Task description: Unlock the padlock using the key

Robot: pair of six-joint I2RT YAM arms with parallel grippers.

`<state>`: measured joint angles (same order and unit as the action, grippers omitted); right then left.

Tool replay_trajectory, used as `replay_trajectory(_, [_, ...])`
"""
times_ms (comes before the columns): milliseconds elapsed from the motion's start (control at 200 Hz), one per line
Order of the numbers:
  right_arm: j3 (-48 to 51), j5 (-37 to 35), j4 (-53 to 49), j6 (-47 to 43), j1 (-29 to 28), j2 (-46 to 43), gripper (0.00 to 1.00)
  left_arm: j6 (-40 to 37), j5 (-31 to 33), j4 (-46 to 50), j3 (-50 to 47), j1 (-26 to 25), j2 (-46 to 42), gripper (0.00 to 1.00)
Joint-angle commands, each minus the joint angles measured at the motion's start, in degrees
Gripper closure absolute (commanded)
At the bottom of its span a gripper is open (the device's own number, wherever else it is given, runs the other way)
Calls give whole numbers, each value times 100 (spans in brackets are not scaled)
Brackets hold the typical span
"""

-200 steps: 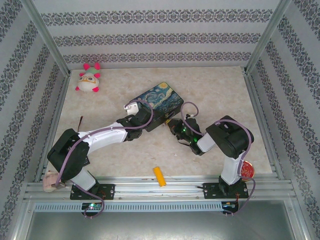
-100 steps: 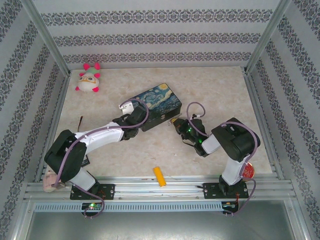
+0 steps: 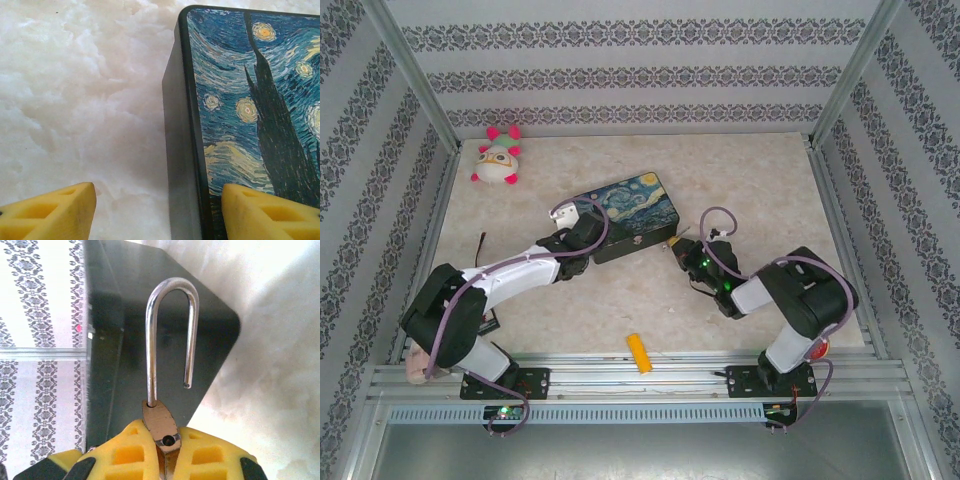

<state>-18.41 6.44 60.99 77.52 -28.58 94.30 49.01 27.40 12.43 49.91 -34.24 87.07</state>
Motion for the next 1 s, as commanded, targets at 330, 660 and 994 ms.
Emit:
replay_trajectory(330, [-673,-181,-5438,-2364,158,-3418,100,-607,-1005,-613,58,703,142,51])
replay_trajectory(660, [-1268,360,-7928,-3249,546,-4497,100,-710,-1869,-1186,700,970,781,54])
replay_trajectory(994, [-2120,1529,-8948,-4076,590,-3391,100,-769,-2165,-1264,1027,1225,1031,49])
